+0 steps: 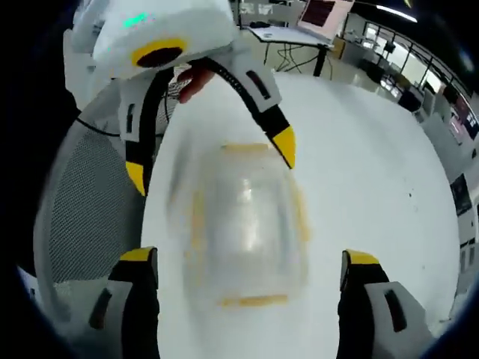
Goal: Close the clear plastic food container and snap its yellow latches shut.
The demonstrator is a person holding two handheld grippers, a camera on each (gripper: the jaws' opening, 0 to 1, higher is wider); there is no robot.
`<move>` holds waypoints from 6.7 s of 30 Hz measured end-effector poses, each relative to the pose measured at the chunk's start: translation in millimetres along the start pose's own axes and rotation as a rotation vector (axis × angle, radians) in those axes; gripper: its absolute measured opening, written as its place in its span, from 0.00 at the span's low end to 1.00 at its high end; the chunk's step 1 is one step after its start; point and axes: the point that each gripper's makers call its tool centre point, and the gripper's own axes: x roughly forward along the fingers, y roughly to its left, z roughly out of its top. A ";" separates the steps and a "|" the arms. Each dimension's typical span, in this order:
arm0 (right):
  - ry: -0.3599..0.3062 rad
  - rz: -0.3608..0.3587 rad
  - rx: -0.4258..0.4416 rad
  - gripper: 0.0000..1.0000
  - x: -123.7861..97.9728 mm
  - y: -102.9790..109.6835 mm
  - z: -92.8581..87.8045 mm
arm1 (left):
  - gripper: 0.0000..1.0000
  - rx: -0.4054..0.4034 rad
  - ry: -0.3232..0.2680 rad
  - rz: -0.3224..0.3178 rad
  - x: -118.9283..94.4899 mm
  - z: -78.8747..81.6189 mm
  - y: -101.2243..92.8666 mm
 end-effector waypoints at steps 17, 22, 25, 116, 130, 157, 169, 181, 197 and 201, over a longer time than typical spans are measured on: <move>0.134 -0.073 -0.044 0.90 17.3 -5.4 -11.2 | 0.97 0.087 0.107 -0.025 20.3 -20.5 17.8; 0.177 -0.051 -0.042 0.86 25.3 -1.0 -21.0 | 0.94 0.109 0.131 -0.030 25.9 -24.2 20.7; 0.198 -0.047 -0.045 0.84 26.4 -0.2 -23.9 | 0.91 0.104 0.126 -0.027 28.5 -21.5 23.0; 0.205 -0.059 -0.082 0.73 55.4 -63.5 29.4 | 0.87 0.045 0.151 -0.033 12.8 -75.8 92.3; 0.218 -0.072 -0.069 0.73 57.5 -83.6 30.5 | 0.87 0.063 0.154 -0.039 15.2 -74.6 113.7; 0.166 -0.087 -0.076 0.75 55.8 -94.2 31.3 | 0.88 0.051 0.094 -0.027 15.2 -70.3 125.9; -0.004 -0.145 0.009 0.73 50.0 -95.2 39.8 | 0.89 -0.054 -0.150 0.011 4.5 -55.7 125.6; -0.287 -0.264 0.212 0.92 42.1 -94.8 42.5 | 0.86 -0.256 -0.328 0.177 -9.1 -67.6 130.9; -0.481 -0.282 0.458 1.00 52.5 -57.1 43.3 | 0.99 -0.490 -0.564 0.227 -21.5 -70.5 106.9; -0.497 -0.274 0.481 1.00 56.1 -50.3 43.4 | 0.99 -0.516 -0.557 0.220 -18.6 -79.3 100.6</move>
